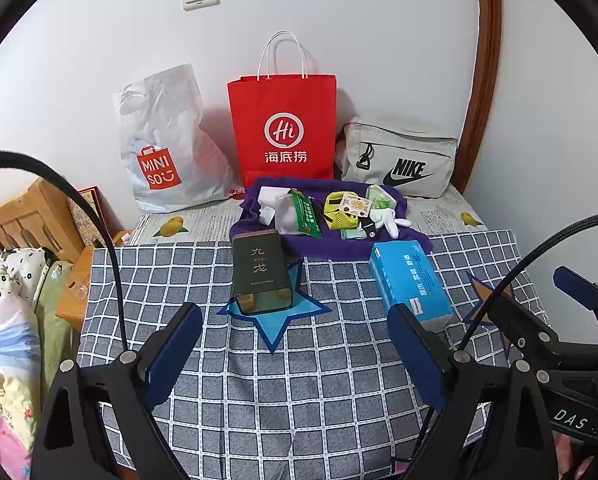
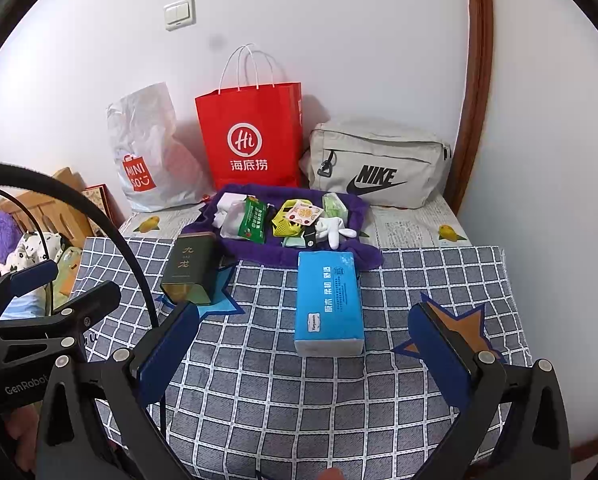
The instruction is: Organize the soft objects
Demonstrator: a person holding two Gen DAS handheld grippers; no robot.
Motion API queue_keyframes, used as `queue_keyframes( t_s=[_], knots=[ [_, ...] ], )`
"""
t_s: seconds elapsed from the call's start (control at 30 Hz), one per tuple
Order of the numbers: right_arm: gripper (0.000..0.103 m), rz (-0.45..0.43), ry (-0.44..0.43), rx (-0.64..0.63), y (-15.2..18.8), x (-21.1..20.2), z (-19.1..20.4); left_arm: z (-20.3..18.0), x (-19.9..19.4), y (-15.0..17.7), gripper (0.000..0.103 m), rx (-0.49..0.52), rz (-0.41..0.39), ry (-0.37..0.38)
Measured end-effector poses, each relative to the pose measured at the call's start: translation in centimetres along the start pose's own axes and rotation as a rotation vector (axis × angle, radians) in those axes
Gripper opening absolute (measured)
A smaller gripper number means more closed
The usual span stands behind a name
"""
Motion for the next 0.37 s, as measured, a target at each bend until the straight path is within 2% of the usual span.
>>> queue_keyframes(
  t_s=[0.37],
  knots=[
    [0.103,0.004,0.003,0.0,0.24,0.03,0.21,0.11,0.09,0.27,0.094,0.003,0.0,-0.002]
  ],
)
Point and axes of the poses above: each gripper's, at about its wrist camera, not at the fingertips, and x roughly the way its jaws point, z to its left, y to its underside, the point moved 10 cm from there along x, roughly the way its jaws point, and after that the axes turned 3 degrees about -z, right-handed, at the moved point
